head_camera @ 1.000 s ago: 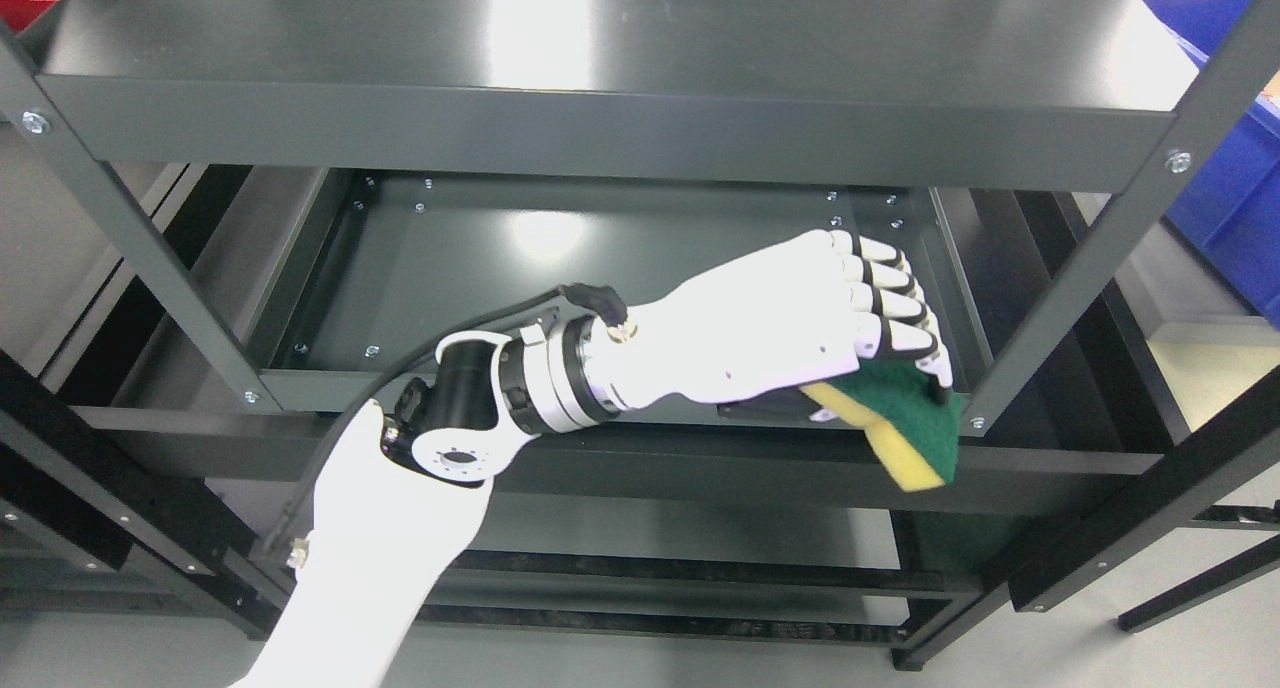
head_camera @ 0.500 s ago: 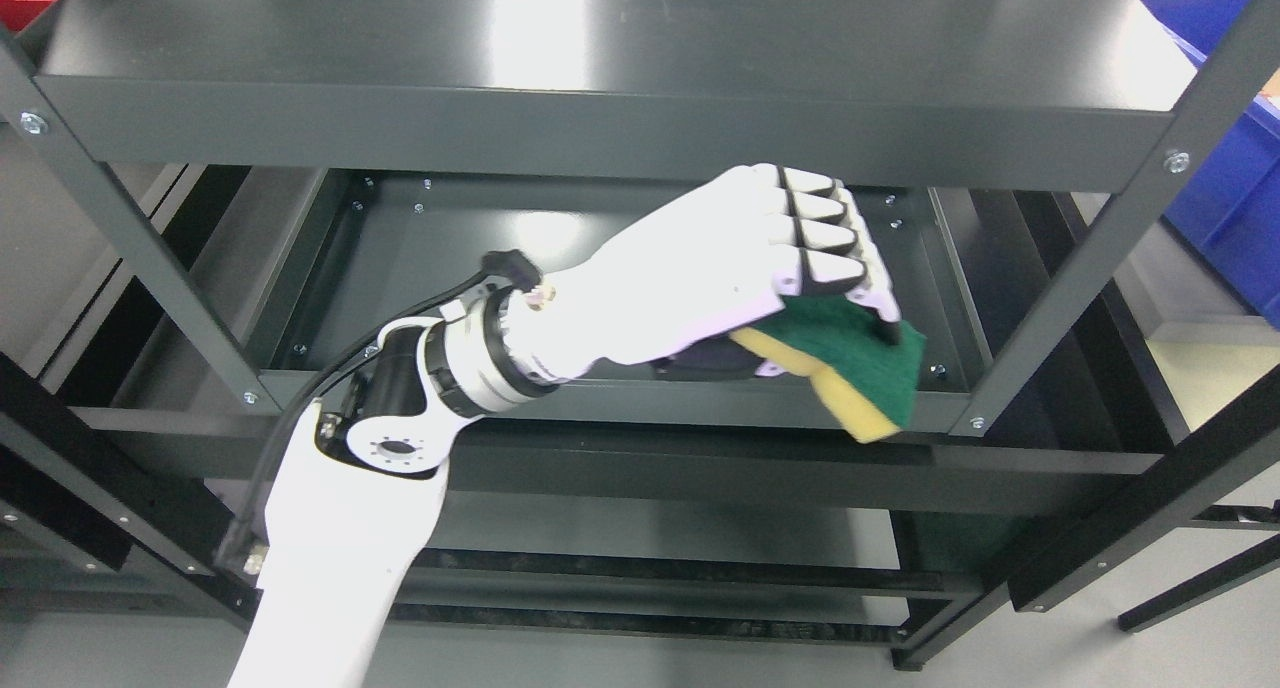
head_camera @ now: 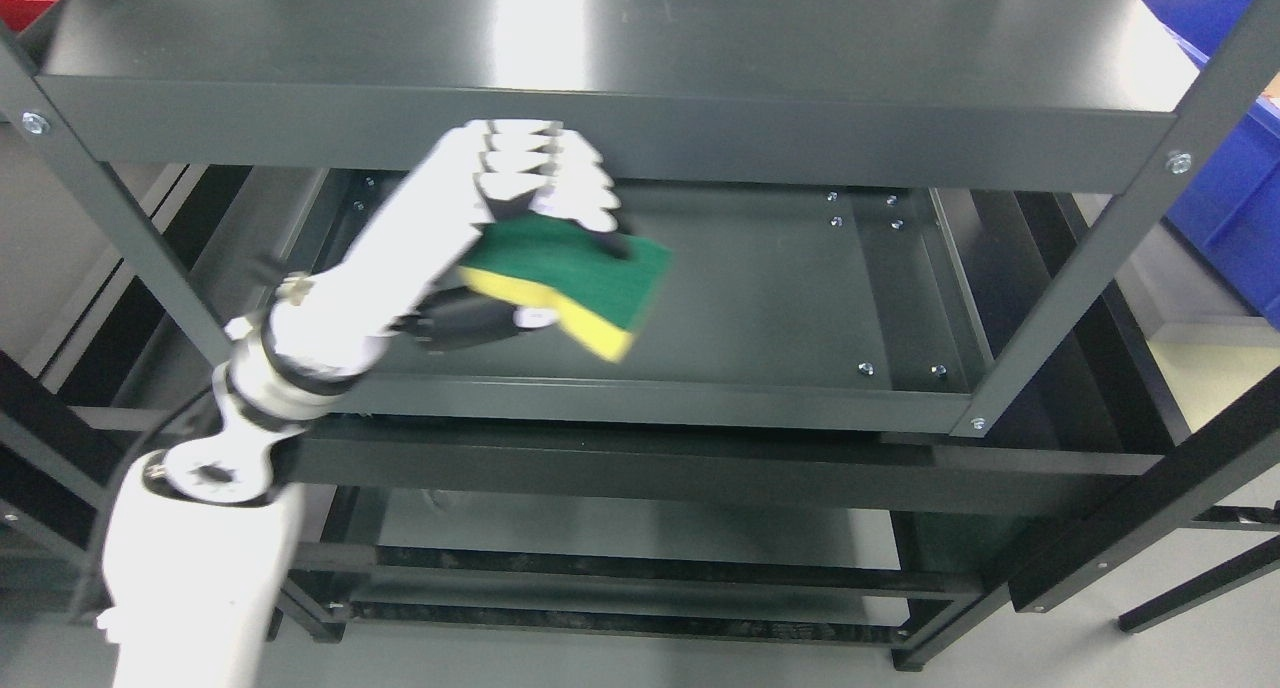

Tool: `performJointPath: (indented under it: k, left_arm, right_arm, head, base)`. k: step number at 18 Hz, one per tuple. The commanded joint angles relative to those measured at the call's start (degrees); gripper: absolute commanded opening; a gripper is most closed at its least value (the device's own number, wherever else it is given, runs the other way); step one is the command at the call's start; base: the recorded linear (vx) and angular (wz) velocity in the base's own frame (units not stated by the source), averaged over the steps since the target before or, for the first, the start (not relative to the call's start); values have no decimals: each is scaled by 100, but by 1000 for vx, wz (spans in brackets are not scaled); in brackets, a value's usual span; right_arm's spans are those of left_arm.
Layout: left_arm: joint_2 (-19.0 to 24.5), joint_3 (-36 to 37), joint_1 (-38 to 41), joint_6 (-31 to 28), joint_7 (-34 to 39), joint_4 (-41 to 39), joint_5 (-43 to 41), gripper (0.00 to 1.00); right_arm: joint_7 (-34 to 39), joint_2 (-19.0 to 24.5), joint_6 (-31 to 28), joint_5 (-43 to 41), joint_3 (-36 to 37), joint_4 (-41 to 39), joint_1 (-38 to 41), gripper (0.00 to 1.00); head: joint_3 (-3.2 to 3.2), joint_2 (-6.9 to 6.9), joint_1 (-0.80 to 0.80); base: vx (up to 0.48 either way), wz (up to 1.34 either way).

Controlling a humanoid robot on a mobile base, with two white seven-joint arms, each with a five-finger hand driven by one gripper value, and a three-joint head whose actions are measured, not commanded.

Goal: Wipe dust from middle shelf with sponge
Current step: 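Sweep the sponge across the shelf surface back toward the near upright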

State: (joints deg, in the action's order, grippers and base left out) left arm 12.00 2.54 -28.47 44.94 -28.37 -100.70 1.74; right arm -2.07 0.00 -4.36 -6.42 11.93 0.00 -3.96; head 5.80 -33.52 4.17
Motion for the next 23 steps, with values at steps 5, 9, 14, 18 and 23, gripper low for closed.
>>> performJointPath:
  k: [5,9,14,18,23]
  left_arm:
    - [2561,-3520,1685,6,7,191,2110,1]
    - [2605,-3796,2205,6,7,262,2305,2]
    - [2526,-2876,2030,6,-2,157,2261,1]
    - [2378,-1425,1416,6,-28,112,1718,1]
    - [1018,-9,370,6,-133,43,391,1]
  right_arm:
    - [-4,-100,-4,0,2,-100,0,100]
    - [-4,-100,-4,0,2,-100,0,100]
    - [-4,-100,-4,0,-7,-100,0,100]
    - [-4,-100,-4,0,-7,-100,0,100]
    - [-4,-100,-4,0,2,-100,0,100]
  head:
    - [0,0,0]
    - [0,0,0]
    - [0,0,0]
    - [0,0,0]
    - [0,0,0]
  base:
    - [0,0]
    - [0,0]
    - [0,0]
    - [0,0]
    - [0,0]
